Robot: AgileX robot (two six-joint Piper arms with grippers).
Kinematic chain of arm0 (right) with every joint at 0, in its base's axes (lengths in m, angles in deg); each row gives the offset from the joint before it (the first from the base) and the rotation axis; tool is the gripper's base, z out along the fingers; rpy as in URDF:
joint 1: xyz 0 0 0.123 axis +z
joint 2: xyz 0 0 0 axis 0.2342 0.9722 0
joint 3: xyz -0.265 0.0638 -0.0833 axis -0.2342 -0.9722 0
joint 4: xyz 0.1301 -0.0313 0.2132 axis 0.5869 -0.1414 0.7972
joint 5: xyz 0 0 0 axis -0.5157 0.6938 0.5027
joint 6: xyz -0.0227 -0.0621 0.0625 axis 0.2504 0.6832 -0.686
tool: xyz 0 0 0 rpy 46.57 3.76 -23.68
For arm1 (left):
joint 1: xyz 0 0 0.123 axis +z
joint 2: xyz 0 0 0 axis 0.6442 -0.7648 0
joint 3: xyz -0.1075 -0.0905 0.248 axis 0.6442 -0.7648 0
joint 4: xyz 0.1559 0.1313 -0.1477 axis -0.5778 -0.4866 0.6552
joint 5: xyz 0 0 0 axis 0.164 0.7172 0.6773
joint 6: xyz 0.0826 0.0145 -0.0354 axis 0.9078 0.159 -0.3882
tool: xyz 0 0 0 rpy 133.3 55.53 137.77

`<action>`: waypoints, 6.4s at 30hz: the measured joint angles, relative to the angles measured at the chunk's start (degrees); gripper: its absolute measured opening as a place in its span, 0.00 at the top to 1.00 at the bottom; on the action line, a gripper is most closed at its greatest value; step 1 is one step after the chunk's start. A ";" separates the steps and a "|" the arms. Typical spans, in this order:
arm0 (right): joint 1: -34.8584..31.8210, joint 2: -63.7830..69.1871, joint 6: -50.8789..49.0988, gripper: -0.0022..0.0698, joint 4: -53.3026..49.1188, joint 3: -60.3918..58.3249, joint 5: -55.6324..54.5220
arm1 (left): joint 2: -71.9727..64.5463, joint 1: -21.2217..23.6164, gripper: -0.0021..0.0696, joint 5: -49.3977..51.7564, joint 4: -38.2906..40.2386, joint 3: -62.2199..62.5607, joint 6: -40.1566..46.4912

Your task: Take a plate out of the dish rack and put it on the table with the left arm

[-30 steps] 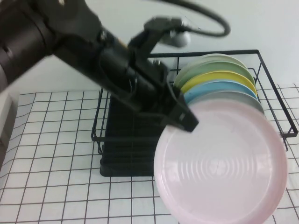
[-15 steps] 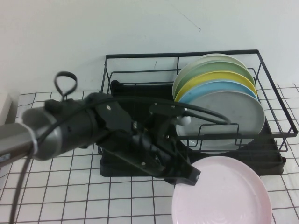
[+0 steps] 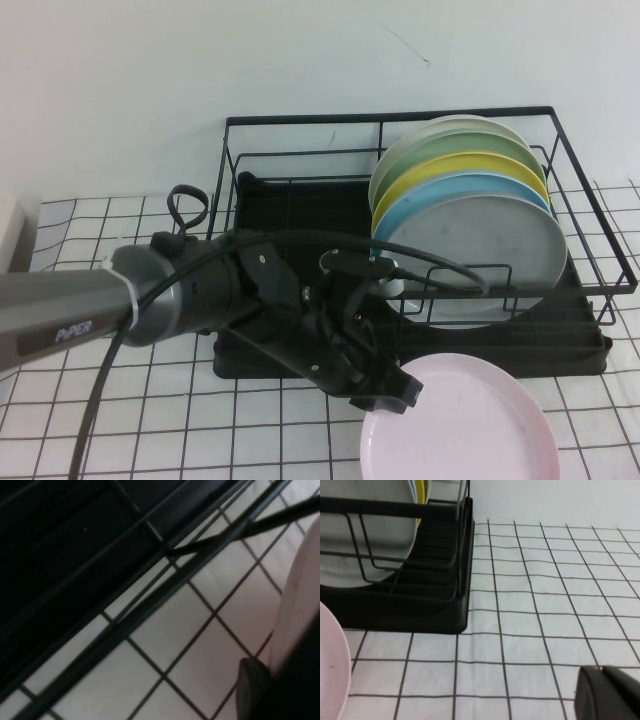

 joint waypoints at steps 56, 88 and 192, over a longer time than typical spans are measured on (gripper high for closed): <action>0.00 0.00 0.00 0.97 0.00 0.00 0.00 | 63.74 -0.14 0.97 -15.86 -2.61 -31.04 12.17; 0.00 0.00 0.00 0.97 0.00 0.00 0.00 | 101.29 18.51 0.97 -36.19 -32.06 -64.04 -14.61; 0.00 0.00 0.00 0.97 0.00 0.00 0.00 | 106.67 35.73 0.97 -17.26 -37.10 -67.17 -19.24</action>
